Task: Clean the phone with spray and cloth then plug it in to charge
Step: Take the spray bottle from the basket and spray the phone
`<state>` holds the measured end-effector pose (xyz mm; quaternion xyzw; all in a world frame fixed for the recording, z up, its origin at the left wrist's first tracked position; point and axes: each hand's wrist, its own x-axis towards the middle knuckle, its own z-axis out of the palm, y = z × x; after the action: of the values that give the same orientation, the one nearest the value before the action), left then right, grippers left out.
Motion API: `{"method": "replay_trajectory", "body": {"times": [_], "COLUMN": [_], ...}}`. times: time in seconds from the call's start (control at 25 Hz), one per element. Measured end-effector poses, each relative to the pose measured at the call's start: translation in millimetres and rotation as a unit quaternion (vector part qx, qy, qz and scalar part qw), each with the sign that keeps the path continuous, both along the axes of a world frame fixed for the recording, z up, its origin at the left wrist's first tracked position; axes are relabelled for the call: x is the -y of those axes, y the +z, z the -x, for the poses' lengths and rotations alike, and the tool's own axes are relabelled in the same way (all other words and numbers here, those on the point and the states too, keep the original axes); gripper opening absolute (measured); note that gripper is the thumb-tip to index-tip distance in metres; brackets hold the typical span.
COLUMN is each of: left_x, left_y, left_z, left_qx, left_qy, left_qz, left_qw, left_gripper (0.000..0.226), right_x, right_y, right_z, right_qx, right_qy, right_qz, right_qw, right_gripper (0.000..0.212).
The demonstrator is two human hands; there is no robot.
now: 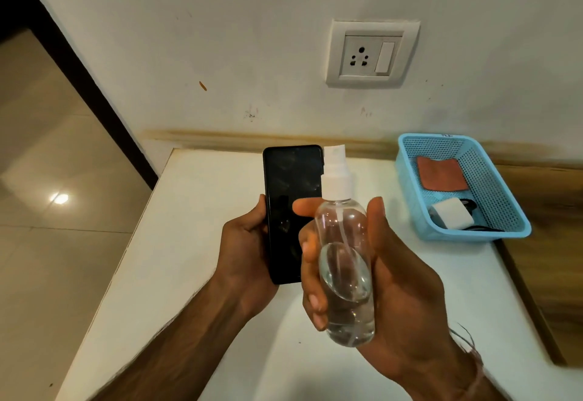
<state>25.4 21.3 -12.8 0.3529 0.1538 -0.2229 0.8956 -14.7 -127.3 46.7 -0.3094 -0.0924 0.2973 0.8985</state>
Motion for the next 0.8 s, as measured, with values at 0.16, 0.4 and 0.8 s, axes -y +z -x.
{"method": "replay_trajectory", "body": {"times": [0.16, 0.4, 0.8], "left_x": [2, 1, 0], "left_y": [2, 0, -8], "left_z": [0, 1, -1], "left_qx": [-0.008, -0.010, -0.013], "left_qy": [-0.004, -0.003, 0.010], "left_qz": [-0.007, -0.029, -0.055], "left_qw": [1.000, 1.000, 0.998], "left_gripper": [0.046, 0.047, 0.048], "right_x": [1, 0, 2], "right_y": [1, -1, -2], "right_z": [2, 1, -3], "right_qx": [-0.018, -0.017, -0.010], "right_qy": [0.026, 0.024, 0.030], "right_qz": [-0.035, -0.038, -0.034], "right_qw": [0.999, 0.999, 0.999], "right_gripper": [0.062, 0.061, 0.061]}}
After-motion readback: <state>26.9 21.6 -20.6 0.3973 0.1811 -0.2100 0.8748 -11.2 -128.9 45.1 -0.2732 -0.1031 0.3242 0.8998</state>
